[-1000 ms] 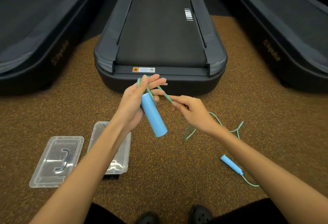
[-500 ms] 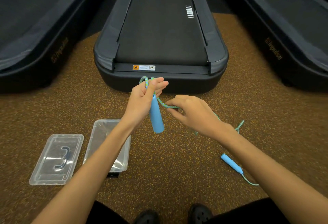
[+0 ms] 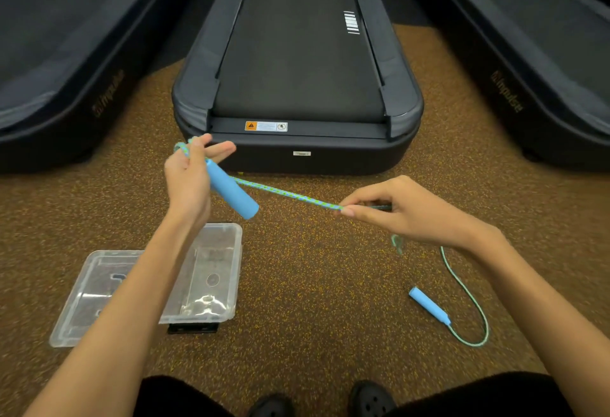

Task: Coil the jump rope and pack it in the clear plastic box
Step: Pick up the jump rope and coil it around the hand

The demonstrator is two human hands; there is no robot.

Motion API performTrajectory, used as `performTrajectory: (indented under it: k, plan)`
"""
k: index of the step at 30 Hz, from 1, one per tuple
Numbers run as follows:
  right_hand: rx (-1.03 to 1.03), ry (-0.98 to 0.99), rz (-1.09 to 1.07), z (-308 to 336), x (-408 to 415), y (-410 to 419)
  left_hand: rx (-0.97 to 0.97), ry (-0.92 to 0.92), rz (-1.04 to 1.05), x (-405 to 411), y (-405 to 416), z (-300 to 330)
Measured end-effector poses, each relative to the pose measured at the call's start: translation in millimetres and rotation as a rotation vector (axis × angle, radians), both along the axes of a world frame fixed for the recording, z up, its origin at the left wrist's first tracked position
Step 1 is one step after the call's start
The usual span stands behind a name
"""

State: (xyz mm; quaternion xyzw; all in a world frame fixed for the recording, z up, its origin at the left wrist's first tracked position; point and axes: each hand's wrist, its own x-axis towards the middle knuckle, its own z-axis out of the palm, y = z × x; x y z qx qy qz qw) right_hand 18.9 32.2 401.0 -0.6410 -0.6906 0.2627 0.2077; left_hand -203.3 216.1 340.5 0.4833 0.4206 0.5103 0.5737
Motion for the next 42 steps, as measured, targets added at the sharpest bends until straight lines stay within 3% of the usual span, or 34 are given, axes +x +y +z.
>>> performTrajectory:
  k: [15,22,25,30,42]
  plan:
    - [0.178,-0.055,-0.031,10,-10,5,-0.002,-0.033,-0.403,24,-36,25]
    - [0.095,-0.299,0.013,6,-19,11,-0.129,-0.273,-0.491,32,-49,41]
    - [0.126,-0.140,0.069,8,-21,11,-0.135,-0.250,-0.540,34,-53,40]
    - [0.234,0.118,0.038,12,-17,12,-0.113,0.022,-0.728,40,-72,37]
    - [0.319,0.370,-0.327,0,-8,19,-0.043,0.168,-0.979,39,-81,40]
